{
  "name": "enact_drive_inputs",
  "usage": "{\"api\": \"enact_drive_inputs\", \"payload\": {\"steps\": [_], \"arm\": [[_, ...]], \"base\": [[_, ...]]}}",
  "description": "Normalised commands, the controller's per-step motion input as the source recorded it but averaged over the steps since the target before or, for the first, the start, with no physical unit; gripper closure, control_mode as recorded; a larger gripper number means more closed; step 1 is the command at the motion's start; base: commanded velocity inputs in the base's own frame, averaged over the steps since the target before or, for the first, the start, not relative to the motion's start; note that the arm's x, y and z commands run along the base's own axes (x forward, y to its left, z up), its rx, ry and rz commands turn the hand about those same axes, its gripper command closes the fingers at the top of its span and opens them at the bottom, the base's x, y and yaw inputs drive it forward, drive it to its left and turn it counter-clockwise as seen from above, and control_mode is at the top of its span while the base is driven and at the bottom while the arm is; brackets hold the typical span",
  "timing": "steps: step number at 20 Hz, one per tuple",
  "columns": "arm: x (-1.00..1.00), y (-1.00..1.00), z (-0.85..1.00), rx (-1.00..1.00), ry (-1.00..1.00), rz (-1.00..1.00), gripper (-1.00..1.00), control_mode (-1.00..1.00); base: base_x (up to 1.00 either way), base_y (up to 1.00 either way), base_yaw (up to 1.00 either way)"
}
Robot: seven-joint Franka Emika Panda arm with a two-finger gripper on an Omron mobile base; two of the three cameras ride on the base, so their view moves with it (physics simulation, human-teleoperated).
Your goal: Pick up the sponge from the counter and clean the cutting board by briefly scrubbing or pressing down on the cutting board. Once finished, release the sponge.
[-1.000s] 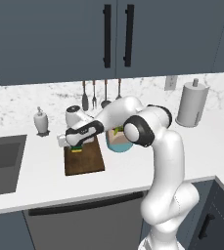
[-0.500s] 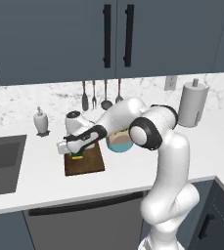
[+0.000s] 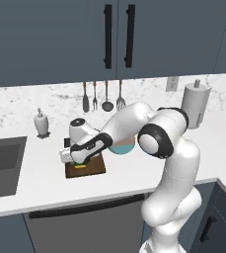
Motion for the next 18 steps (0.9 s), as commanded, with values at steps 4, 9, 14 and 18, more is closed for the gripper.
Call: {"api": "enact_drive_inputs", "payload": {"steps": [4,9,14,18], "arm": [[-0.34,-0.66,-0.29,0.0,0.0,0.0,1.0,-1.0],[-0.37,-0.64,-0.27,-0.01,0.0,0.0,1.0,-1.0],[-0.11,-0.59,-0.16,-0.01,0.0,-0.01,1.0,-1.0],[0.51,-0.23,-0.02,-0.04,0.0,-0.05,1.0,-1.0]], "base": [[0.0,0.0,0.0],[0.0,0.0,0.0],[0.0,0.0,0.0],[0.0,0.0,0.0]]}}
